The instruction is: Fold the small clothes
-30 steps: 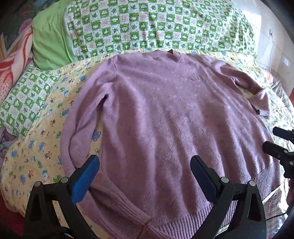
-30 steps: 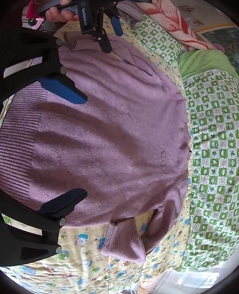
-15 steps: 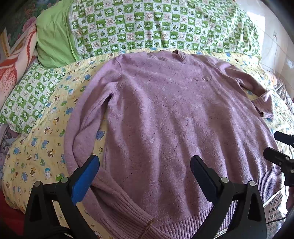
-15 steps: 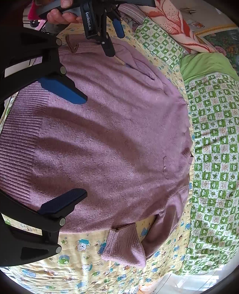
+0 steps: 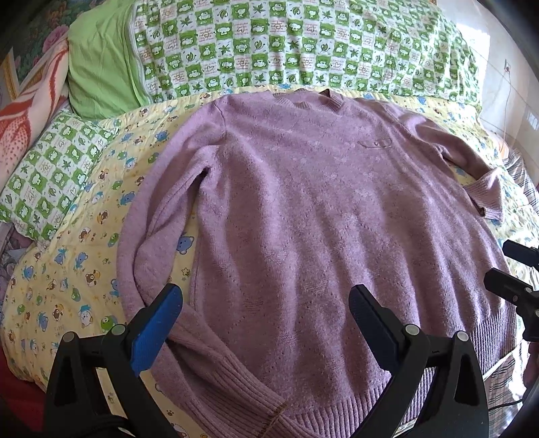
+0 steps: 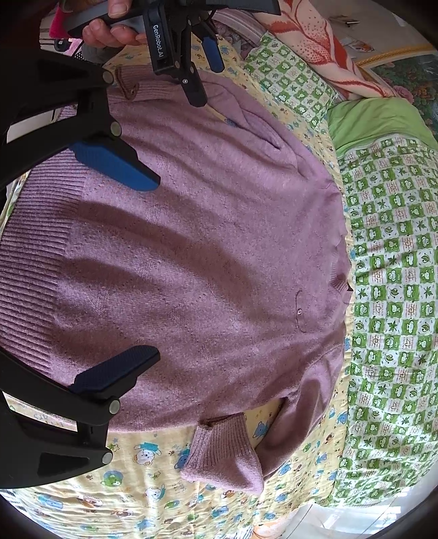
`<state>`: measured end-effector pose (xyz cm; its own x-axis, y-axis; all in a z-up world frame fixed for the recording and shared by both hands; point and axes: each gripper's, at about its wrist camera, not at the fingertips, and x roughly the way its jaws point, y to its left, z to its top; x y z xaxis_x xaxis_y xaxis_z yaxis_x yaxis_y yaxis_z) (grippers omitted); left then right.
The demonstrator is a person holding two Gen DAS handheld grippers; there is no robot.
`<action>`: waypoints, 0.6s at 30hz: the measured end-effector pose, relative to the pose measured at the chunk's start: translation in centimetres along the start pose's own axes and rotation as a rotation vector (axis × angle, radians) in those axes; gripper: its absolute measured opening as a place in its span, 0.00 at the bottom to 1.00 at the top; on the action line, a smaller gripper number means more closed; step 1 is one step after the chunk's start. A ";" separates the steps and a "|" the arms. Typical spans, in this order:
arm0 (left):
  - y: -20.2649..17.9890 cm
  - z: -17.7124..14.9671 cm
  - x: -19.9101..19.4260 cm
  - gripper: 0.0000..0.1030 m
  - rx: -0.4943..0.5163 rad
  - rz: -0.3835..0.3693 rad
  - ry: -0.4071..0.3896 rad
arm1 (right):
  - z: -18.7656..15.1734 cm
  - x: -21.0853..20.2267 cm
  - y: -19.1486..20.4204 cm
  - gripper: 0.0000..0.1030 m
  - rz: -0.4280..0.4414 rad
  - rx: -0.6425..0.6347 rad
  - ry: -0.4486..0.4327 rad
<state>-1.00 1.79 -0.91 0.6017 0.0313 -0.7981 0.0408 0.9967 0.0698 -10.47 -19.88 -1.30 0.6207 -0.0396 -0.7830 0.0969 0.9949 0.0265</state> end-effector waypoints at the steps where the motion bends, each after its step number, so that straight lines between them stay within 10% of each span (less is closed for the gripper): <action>1: 0.0 0.1 0.0 0.97 0.001 -0.001 0.000 | 0.1 0.0 0.1 0.90 0.000 0.000 0.000; 18: 0.2 0.5 0.7 0.97 -0.005 -0.006 0.009 | 0.4 0.3 0.6 0.90 0.000 0.003 0.003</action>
<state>-0.17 2.01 -1.12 0.5944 0.0254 -0.8038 0.0407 0.9973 0.0617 -9.91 -19.30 -1.27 0.6181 -0.0389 -0.7852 0.0989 0.9947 0.0286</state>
